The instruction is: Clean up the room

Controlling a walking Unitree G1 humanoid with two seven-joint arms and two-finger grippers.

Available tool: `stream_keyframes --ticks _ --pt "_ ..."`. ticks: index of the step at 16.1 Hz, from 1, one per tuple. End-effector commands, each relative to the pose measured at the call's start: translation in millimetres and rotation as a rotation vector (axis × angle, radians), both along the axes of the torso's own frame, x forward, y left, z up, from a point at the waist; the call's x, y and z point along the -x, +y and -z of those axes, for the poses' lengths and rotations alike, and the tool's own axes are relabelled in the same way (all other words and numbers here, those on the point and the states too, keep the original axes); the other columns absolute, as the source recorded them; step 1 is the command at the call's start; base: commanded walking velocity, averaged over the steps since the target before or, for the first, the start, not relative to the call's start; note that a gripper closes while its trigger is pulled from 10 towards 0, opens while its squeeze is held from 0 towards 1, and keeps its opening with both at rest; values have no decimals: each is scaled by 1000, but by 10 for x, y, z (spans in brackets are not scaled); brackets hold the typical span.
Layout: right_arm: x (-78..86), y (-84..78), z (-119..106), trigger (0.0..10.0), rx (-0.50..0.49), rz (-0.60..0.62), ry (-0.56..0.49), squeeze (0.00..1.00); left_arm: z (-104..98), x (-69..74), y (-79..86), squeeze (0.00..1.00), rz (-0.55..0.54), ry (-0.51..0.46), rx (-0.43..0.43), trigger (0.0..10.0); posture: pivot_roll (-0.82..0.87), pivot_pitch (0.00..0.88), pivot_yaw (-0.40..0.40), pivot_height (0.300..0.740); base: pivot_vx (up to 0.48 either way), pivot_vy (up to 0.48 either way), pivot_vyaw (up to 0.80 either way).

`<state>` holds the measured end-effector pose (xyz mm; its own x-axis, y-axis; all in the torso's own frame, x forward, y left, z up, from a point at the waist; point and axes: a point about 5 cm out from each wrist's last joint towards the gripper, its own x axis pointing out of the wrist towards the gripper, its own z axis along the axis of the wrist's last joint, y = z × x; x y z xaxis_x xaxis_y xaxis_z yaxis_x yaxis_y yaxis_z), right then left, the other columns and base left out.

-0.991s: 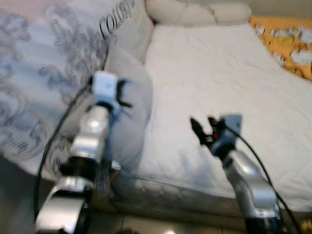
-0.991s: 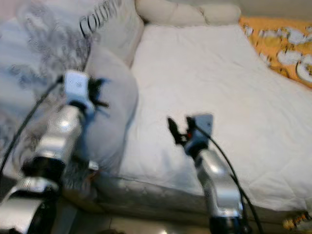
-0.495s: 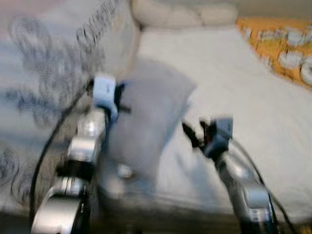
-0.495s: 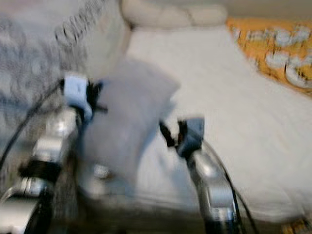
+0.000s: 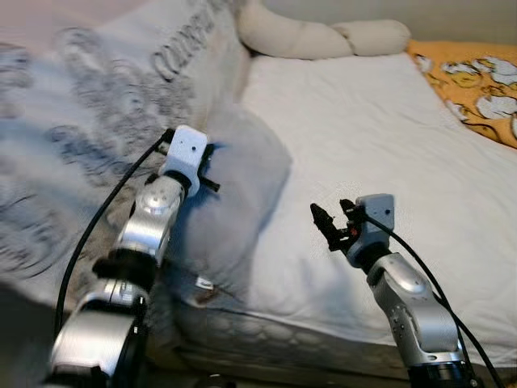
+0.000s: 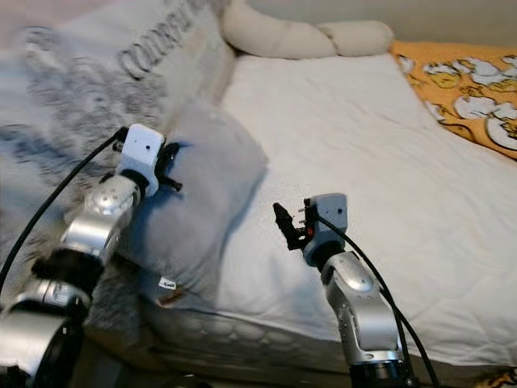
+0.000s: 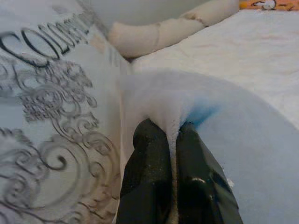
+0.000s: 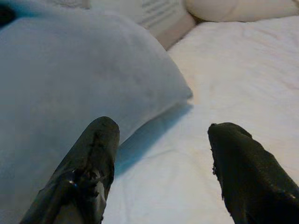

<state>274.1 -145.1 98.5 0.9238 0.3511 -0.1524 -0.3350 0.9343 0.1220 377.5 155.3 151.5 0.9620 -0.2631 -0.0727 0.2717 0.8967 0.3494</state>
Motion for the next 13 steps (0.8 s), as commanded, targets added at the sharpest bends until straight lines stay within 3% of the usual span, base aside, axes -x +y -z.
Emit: stream_keyframes --ticks 1,6,8,11,13 --pt "-2 0 -71 10000 17 -32 -33 0 -206 -75 -23 0 21 -76 -27 10000 -121 0 90 740 0 0 0" --pt "86 -100 -138 10000 76 -87 -66 0 -293 -226 -33 0 13 -81 -108 10000 -190 0 105 740 0 0 0" --pt "139 -116 -183 10000 87 -121 -77 0 -355 -279 -31 0 -33 -94 -128 10000 -219 0 106 740 0 0 0" --pt "245 -225 -266 10000 124 -104 -94 0 -497 -342 143 0 -195 -141 -125 10000 -281 0 100 740 0 0 0" --pt "318 -271 -320 10000 119 -109 -87 0 -467 -335 183 0 -224 -143 -135 10000 -311 0 93 740 0 0 0"
